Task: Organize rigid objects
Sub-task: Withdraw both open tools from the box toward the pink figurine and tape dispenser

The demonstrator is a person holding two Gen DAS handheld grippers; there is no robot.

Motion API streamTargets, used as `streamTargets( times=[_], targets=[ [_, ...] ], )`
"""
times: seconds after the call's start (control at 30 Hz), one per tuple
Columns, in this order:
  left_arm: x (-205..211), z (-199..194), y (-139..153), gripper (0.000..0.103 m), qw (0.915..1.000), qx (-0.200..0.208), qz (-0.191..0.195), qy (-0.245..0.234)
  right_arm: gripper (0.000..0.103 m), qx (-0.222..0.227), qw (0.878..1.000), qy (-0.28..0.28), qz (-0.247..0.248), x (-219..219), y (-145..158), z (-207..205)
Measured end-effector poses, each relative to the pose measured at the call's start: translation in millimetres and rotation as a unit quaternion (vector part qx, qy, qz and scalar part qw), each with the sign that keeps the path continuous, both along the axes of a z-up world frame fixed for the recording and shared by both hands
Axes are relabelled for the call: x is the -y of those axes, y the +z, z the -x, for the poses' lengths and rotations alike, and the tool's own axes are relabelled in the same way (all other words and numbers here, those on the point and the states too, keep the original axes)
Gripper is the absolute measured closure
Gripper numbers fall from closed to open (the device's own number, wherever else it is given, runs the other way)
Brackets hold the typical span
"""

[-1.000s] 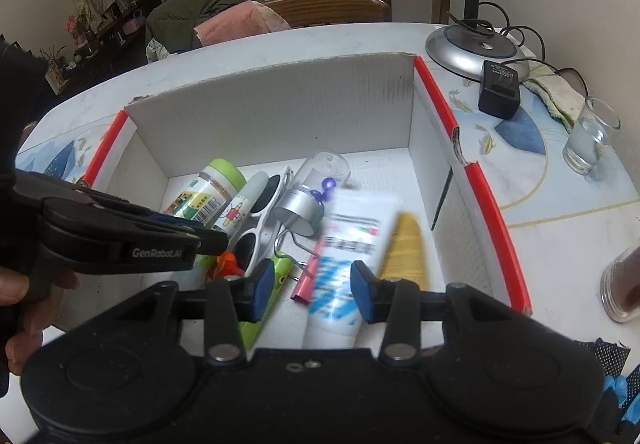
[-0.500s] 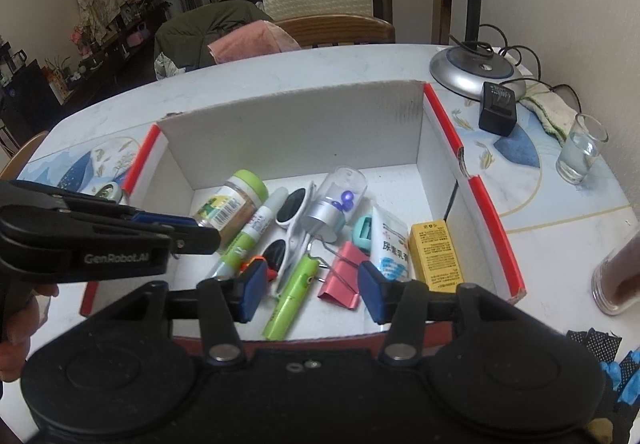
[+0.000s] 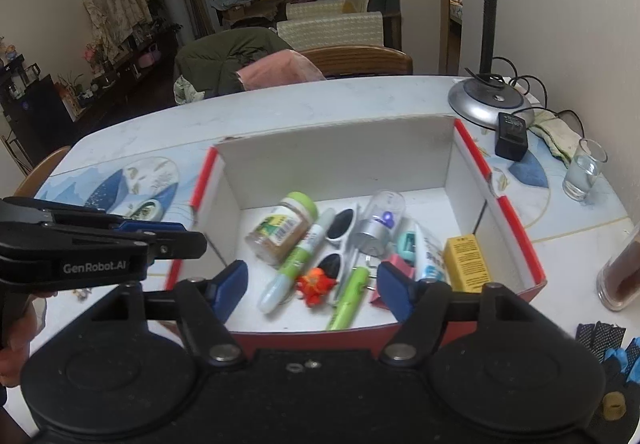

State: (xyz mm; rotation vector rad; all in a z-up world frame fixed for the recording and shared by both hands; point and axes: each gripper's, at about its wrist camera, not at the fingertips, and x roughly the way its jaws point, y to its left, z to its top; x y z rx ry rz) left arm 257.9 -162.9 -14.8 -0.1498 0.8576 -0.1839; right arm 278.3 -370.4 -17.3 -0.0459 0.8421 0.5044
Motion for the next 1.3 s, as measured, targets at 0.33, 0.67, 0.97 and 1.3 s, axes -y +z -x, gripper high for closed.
streamTargets(
  times=[0.33,0.67,0.97,1.3],
  targets=[
    [-56,40,5,0.084,0.9996,0.022,0.014,0.01,0.025,0.009,1.0,0.014,-0.007,-40,11,27],
    [-124,85,5,0.04,0.9975,0.051,0.009,0.048,0.025,0.01,0.999,0.043,-0.009,-89,13,51],
    [-178,112,-8,0.026,0.9966,0.04,-0.001,0.072,0.021,0.011,0.998,0.056,-0.002,-131,13,59],
    [-207,119,-36,0.013,0.9978,0.026,-0.004,0.062,0.013,0.003,0.998,0.063,0.009,-177,3,56]
  ],
)
